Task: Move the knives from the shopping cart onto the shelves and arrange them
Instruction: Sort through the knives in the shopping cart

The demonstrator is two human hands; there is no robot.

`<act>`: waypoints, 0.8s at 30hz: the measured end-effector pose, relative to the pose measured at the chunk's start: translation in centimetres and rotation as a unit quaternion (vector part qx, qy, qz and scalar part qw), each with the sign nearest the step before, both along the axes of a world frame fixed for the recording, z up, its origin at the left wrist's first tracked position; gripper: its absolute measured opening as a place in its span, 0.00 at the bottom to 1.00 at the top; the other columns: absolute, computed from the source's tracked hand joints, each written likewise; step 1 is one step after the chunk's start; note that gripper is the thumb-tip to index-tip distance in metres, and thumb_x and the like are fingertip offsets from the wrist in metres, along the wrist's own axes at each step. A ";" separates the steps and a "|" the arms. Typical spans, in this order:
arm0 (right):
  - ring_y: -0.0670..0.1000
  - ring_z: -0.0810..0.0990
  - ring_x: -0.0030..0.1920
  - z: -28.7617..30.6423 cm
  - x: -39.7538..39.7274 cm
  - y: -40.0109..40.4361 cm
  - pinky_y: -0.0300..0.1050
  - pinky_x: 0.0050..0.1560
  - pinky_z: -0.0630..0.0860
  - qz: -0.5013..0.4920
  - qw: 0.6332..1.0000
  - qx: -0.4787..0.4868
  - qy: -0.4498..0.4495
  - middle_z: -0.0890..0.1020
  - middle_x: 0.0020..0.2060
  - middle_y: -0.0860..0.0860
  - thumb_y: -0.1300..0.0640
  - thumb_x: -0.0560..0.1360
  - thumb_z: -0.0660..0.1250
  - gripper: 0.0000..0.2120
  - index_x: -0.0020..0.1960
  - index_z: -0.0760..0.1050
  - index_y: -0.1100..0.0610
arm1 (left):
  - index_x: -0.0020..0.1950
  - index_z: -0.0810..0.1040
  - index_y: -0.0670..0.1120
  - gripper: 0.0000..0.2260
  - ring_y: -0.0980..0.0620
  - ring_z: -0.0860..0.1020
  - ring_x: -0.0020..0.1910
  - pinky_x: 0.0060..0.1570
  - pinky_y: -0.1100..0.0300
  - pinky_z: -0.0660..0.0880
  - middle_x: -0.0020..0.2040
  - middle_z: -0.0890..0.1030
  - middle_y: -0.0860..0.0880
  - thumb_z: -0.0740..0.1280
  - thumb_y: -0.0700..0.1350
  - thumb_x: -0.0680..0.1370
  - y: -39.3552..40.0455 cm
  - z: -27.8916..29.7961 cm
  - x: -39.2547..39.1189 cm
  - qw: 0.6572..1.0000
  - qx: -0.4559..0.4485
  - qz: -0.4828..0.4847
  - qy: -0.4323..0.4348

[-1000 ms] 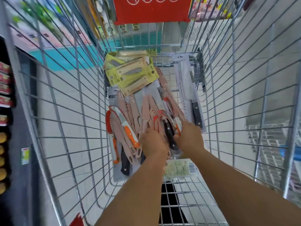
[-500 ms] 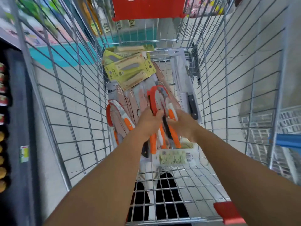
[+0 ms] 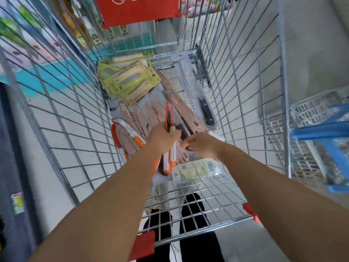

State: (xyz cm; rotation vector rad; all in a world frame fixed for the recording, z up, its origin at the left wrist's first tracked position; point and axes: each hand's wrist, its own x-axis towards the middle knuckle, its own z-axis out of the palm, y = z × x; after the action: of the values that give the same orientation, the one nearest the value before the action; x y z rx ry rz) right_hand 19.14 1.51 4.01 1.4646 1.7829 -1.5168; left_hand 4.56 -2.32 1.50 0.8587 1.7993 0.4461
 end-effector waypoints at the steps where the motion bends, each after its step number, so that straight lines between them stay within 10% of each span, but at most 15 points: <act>1: 0.56 0.75 0.64 -0.6 0.6 -0.2 0.38 0.51 0.71 0.016 0.999 0.035 -0.032 0.75 0.65 0.56 0.70 0.77 0.55 0.20 0.66 0.74 0.59 | 0.35 0.68 0.47 0.12 0.49 0.71 0.32 0.32 0.58 0.66 0.31 0.70 0.48 0.67 0.47 0.75 -0.2 -0.2 -0.3 0.999 -0.004 -0.037 0.015; 7: 0.57 0.66 0.67 -3.9 4.6 -2.0 0.51 0.66 0.69 0.185 0.961 0.104 -0.178 0.67 0.68 0.54 0.65 0.70 0.70 0.27 0.67 0.71 0.49 | 0.35 0.63 0.48 0.15 0.52 0.67 0.30 0.31 0.58 0.62 0.32 0.67 0.49 0.68 0.45 0.74 -2.7 -0.7 -0.9 0.960 -0.058 -0.268 0.056; 13: 0.56 0.76 0.58 -4.8 6.3 -2.4 0.46 0.57 0.77 0.174 0.960 0.093 -0.198 0.72 0.64 0.55 0.61 0.71 0.72 0.23 0.65 0.75 0.51 | 0.42 0.65 0.48 0.12 0.49 0.72 0.36 0.36 0.56 0.67 0.38 0.72 0.48 0.68 0.51 0.75 -4.8 -2.3 -0.1 0.917 -0.123 -0.367 0.098; 19: 0.55 0.79 0.44 -5.7 6.8 -1.2 0.41 0.38 0.74 -0.081 0.970 0.182 -0.137 0.78 0.56 0.55 0.60 0.75 0.67 0.10 0.56 0.79 0.57 | 0.57 0.68 0.47 0.17 0.48 0.77 0.42 0.43 0.54 0.74 0.43 0.76 0.48 0.70 0.49 0.74 -5.9 -2.4 -0.5 0.928 -0.103 -0.347 0.085; 24: 0.58 0.78 0.48 -6.5 4.7 -1.7 0.52 0.48 0.80 -0.172 0.942 0.213 -0.192 0.73 0.57 0.57 0.56 0.74 0.70 0.14 0.58 0.77 0.54 | 0.63 0.66 0.47 0.21 0.48 0.78 0.44 0.47 0.52 0.76 0.47 0.78 0.47 0.69 0.49 0.74 -6.6 -2.2 -0.2 0.902 -0.117 -0.399 0.113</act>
State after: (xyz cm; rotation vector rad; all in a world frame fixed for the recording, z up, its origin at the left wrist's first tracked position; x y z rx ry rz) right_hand 23.85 -0.16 -2.51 2.2041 1.7383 -0.9063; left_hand 4.34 -8.92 -0.68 1.4095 1.4878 -0.4076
